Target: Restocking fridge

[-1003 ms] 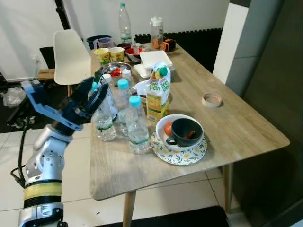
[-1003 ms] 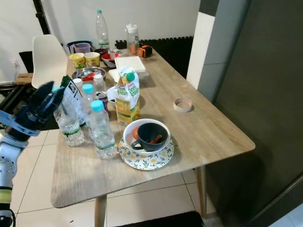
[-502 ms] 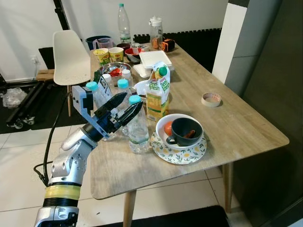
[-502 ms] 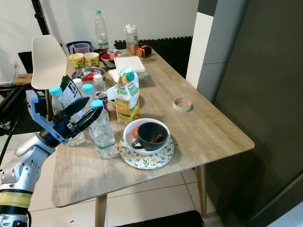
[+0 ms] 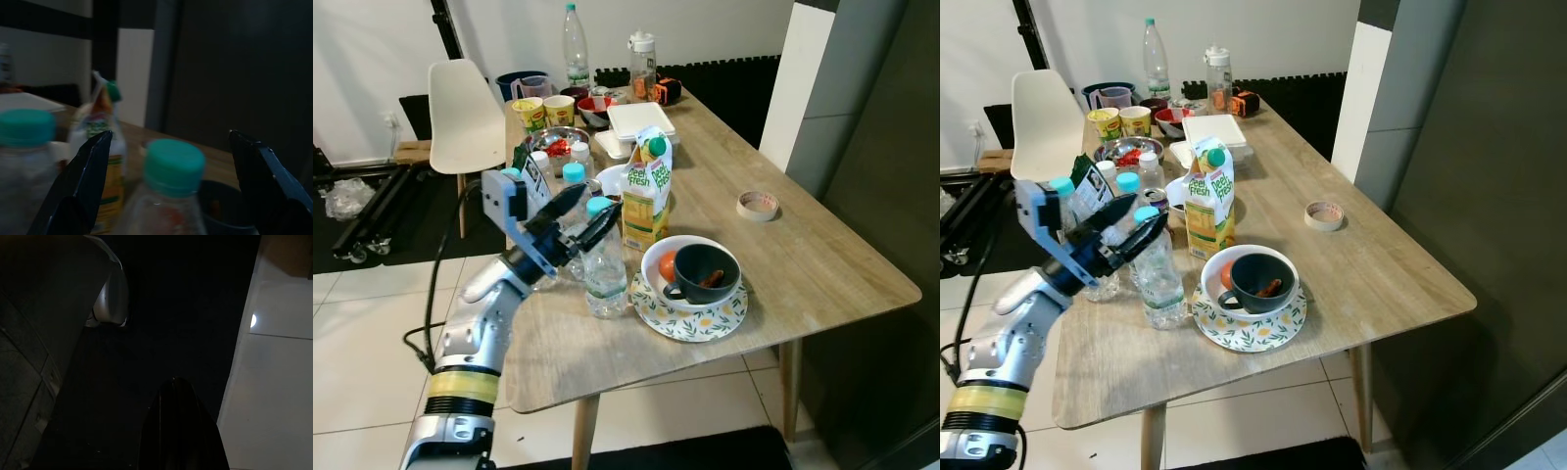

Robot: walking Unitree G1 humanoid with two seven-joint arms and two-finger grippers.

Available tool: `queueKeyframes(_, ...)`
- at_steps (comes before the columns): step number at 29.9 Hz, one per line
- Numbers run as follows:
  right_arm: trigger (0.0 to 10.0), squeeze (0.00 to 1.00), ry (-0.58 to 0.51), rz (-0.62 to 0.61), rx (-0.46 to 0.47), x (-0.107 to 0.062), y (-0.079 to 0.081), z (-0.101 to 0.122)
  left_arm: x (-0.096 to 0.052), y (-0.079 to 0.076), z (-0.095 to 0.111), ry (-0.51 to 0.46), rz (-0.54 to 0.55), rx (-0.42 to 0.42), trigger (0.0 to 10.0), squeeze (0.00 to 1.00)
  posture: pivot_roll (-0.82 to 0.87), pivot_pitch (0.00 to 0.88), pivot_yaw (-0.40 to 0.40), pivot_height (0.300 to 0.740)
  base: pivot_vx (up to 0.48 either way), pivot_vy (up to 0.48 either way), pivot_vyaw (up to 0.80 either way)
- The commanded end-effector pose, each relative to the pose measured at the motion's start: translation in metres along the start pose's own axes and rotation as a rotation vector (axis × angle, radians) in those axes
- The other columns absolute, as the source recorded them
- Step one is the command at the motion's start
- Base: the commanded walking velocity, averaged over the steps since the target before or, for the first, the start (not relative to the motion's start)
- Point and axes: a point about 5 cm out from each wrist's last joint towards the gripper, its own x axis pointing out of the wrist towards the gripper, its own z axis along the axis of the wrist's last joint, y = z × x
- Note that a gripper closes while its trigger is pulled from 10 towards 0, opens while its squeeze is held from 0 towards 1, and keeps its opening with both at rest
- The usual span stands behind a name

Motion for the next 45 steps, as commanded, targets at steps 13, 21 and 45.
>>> queueKeyframes(13, 10.0, 0.0, 0.009, 0.011, 0.024, 0.001, 0.006, -0.006, 0.012, -0.002, -0.007, 0.058, -0.028, 0.035, 0.0, 0.0, -0.1, 0.0, 0.041, 0.74, 0.0, 0.0, 0.0)
queueKeyframes(21, 10.0, 0.0, 0.009, 0.011, 0.025, 0.001, 0.007, -0.007, 0.011, -0.001, -0.008, 0.077, -0.024, 0.055, 0.0, 0.0, -0.1, 0.0, 0.041, 0.74, 0.0, 0.0, 0.0)
queueKeyframes(45, 10.0, 0.0, 0.011, 0.005, 0.014, 0.001, 0.006, -0.006, -0.02, 0.005, 0.085, -0.241, -0.007, 0.105, 0.7, 0.0, -0.09, 0.0, 0.04, 0.74, 0.0, 0.0, 0.0)
